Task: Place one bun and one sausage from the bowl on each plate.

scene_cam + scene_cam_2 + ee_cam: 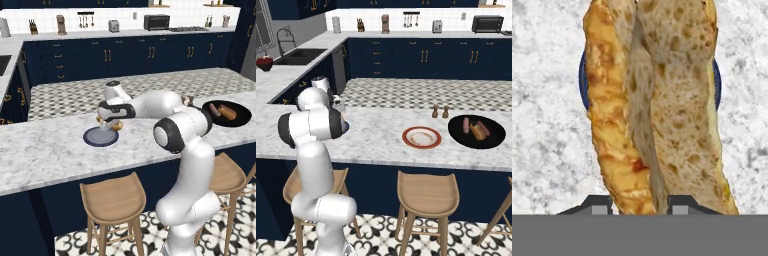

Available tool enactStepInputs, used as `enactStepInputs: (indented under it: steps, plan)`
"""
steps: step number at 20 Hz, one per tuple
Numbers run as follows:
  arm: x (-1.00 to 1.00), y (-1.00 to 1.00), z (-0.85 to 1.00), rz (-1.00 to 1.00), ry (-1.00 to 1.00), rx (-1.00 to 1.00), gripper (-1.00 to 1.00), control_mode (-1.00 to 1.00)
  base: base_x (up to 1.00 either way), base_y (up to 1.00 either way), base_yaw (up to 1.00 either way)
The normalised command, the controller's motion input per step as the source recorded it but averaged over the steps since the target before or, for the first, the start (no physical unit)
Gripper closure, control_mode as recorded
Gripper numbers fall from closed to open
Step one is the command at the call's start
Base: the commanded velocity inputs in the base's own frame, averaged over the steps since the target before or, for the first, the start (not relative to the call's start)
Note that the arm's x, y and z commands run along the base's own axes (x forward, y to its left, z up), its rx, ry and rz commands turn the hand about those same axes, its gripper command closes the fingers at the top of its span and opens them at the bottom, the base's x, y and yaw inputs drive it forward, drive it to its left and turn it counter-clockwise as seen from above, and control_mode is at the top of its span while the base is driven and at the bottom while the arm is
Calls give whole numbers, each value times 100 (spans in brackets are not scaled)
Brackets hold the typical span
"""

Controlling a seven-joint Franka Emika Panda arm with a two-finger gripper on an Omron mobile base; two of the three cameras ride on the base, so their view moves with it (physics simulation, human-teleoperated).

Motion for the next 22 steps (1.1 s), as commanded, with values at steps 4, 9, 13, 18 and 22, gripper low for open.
enactStepInputs:
  steps: [4,9,13,18,22]
  plan:
    - [79,35,-65,-5,0,0,100,-100,0,0,0]
    - [88,24,-49,-4,0,0,-100,-100,0,0,0]
    - [60,5,-24,-4,0,0,-100,-100,0,0,0]
    - [16,-2,-1,-5,0,0,-100,-100,0,0,0]
    - [-100,-80,15,-7,-25,11,-100,-100,0,0,0]
